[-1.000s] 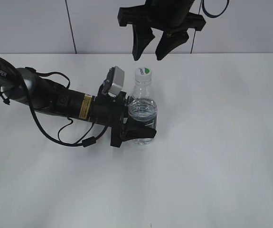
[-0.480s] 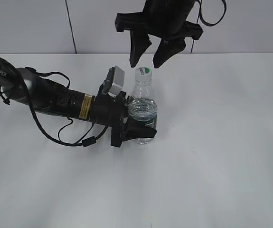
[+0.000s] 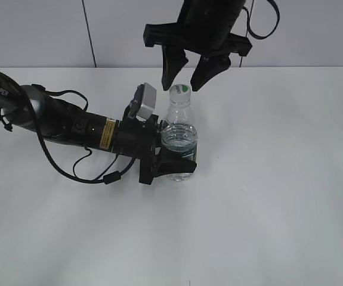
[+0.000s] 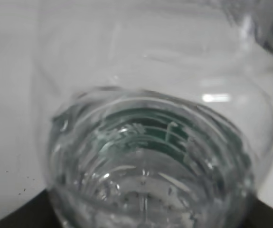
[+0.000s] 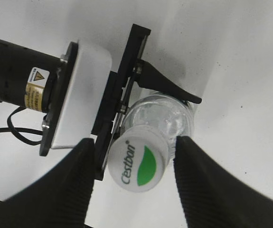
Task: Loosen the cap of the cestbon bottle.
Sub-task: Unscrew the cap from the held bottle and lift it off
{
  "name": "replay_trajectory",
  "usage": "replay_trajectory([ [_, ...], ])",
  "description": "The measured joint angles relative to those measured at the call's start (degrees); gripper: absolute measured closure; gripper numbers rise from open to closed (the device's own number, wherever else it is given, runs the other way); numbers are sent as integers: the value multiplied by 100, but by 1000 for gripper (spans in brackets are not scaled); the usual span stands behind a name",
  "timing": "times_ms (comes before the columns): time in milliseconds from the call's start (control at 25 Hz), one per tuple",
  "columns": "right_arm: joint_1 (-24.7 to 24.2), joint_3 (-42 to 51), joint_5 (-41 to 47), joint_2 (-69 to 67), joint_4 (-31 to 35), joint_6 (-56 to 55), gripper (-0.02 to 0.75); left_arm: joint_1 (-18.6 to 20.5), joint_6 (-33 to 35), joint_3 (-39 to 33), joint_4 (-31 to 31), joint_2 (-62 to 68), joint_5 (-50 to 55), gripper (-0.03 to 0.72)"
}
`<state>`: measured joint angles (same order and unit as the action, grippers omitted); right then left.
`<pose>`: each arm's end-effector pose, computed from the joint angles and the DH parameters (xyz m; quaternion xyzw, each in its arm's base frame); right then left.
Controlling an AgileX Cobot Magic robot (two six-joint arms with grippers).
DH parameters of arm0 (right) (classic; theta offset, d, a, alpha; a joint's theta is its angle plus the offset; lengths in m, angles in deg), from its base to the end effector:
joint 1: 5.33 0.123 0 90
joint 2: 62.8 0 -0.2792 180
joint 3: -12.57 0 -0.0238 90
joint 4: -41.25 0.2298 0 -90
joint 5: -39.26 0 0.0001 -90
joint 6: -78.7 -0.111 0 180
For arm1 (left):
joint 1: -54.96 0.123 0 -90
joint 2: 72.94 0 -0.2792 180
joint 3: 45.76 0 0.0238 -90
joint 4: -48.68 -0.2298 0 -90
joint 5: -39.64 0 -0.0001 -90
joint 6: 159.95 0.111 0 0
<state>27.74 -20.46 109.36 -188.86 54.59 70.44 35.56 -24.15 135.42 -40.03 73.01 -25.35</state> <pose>0.3450 0.2534 0.2569 -0.1885 0.9645 0.1579 0.0961 0.3555 -0.2318 0.0682 0.5614 0.5929 -0.4417 0.3717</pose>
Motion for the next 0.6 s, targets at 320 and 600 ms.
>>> replay_trajectory([
  [320,0,7,0,-18,-59,0,328,0,0,0,0,0,0,274],
  [600,0,158,0,-18,-54,-6,328,0,0,0,0,0,0,274],
])
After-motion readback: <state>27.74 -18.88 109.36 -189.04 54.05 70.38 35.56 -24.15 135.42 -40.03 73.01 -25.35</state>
